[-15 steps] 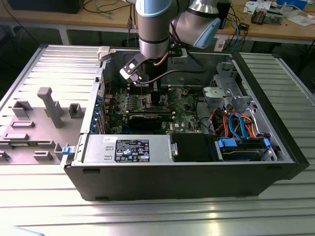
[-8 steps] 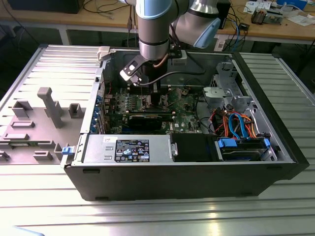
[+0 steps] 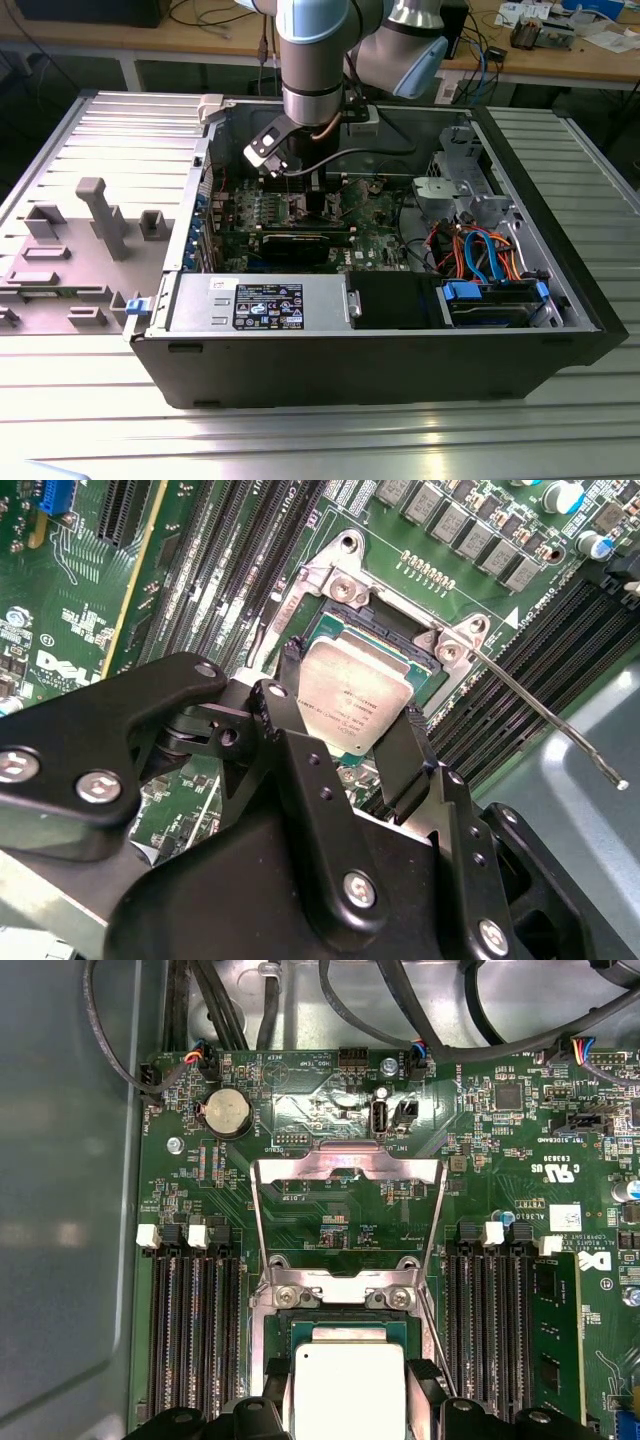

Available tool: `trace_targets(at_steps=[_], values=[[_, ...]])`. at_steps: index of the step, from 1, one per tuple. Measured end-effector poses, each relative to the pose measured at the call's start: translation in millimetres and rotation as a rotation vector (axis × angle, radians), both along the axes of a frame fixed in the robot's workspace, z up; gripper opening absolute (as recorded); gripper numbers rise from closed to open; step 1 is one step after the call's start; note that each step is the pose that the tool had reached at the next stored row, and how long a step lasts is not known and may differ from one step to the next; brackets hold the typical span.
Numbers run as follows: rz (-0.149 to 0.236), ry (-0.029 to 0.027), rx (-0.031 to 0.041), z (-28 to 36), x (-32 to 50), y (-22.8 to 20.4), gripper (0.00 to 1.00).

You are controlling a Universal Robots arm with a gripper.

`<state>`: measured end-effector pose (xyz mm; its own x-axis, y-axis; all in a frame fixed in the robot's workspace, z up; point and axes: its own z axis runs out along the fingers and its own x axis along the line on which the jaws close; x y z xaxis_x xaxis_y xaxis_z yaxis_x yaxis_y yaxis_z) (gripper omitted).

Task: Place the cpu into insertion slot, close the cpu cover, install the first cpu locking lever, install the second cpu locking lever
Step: 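Place the cpu into insertion slot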

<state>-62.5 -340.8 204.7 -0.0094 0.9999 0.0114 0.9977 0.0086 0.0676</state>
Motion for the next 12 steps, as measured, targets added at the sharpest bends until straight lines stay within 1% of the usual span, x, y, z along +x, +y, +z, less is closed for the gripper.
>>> trace_targets(at_steps=[11,12], values=[[0.000,-0.0002,0.0003,-0.6,0.0,0.0,0.54],[0.000,0.0000,-0.0023,-1.0,0.1,0.1,0.54]])
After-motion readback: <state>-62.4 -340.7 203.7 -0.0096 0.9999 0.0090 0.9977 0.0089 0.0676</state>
